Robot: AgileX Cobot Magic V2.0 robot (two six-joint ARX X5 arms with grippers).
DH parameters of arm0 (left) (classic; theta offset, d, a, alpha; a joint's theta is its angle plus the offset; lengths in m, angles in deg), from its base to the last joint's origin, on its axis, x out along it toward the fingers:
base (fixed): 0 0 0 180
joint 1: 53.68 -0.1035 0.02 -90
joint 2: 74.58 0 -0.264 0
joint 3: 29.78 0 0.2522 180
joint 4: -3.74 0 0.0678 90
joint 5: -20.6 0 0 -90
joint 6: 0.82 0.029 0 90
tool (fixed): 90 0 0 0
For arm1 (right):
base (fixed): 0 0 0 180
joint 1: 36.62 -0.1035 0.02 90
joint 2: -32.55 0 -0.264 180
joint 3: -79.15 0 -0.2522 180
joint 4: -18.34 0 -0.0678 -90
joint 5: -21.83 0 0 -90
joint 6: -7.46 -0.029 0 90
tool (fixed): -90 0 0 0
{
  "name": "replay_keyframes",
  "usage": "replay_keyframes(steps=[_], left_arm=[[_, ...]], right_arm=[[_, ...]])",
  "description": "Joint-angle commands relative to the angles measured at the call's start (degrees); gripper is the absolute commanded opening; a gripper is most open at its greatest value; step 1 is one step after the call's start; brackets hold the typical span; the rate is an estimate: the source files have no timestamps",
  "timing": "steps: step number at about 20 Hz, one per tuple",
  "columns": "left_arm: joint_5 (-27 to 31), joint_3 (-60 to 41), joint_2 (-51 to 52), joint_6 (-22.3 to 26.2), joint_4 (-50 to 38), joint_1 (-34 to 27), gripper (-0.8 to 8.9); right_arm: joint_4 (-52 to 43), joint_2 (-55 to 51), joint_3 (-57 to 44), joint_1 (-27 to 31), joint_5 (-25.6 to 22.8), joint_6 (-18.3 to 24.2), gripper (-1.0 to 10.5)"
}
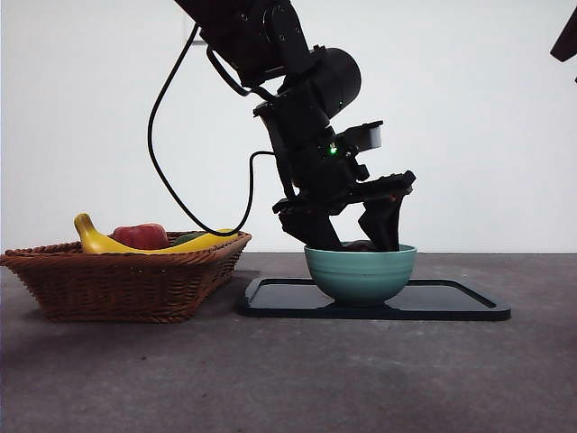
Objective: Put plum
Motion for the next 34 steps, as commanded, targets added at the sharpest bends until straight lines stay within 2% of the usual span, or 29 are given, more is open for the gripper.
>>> replay_keyframes(steps=[1, 2, 9, 15, 25, 29, 34], left_arm=[[1.0, 1.8, -2.0, 0.7, -0.5, 0.7, 2.65], [1.0, 1.8, -2.0, 0.7, -0.4, 0.7, 2.41], [1.4, 2.4, 1.2, 0.7, 0.8, 0.2, 2.41], [1.4, 2.4, 13.4, -0.2, 3.3, -2.3, 2.44], [1.4, 1.9, 36.6, -1.9, 19.5, -9.2, 2.44], [1.4, -7.1, 45.7, -1.9, 19.2, -12.1, 2.44], [1.4, -27.5, 57.4, -3.0, 8.0, -16.6, 2.44]], right_arm=[[-0.4, 0.3, 0.3, -0.3, 0.1, 0.1, 1.6], [-0.4, 0.3, 0.3, -0.3, 0.1, 0.3, 1.6], [-0.4, 0.3, 0.3, -0.3, 0.1, 0.3, 1.6], [-0.4, 0.3, 0.3, -0.3, 0.1, 0.7, 1.6], [-0.5, 0.3, 0.3, -0.3, 0.1, 1.1, 1.6], [-0.5, 0.3, 0.3, -0.3, 0.1, 1.1, 1.6], [-0.5, 0.3, 0.3, -0.3, 0.1, 1.1, 1.6]])
